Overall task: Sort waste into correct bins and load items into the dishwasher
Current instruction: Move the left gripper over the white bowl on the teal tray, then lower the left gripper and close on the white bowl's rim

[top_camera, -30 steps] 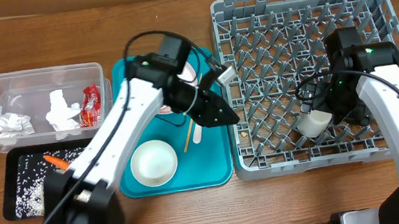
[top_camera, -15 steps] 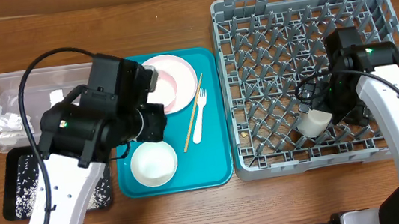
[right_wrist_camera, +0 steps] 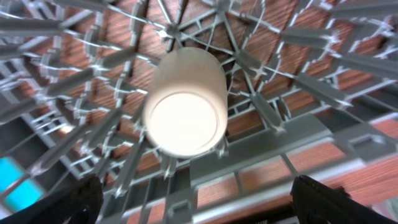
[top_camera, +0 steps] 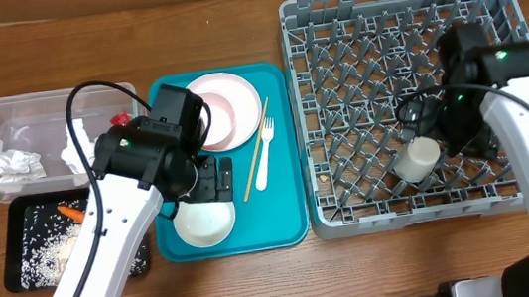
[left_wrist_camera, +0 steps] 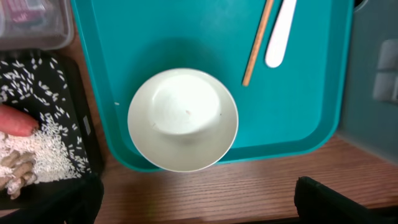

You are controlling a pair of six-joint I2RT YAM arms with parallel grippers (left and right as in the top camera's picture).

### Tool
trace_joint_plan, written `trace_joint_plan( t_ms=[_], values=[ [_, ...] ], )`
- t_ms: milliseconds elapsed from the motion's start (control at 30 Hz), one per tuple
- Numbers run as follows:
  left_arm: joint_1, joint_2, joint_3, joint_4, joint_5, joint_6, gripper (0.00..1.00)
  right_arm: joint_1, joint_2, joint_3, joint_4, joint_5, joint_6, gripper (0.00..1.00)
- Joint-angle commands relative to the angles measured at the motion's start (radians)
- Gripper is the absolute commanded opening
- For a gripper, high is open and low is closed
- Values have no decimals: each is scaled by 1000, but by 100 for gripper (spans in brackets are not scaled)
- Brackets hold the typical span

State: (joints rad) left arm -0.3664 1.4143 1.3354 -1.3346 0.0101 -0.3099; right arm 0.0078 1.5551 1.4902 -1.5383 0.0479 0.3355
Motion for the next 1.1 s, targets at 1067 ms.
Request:
trace_joint_plan(
  t_ms=[1067],
  values=[
    [79,37,-286,241,-78,-26,73,-2,-37,158,-115,-76,-51,100]
  ],
)
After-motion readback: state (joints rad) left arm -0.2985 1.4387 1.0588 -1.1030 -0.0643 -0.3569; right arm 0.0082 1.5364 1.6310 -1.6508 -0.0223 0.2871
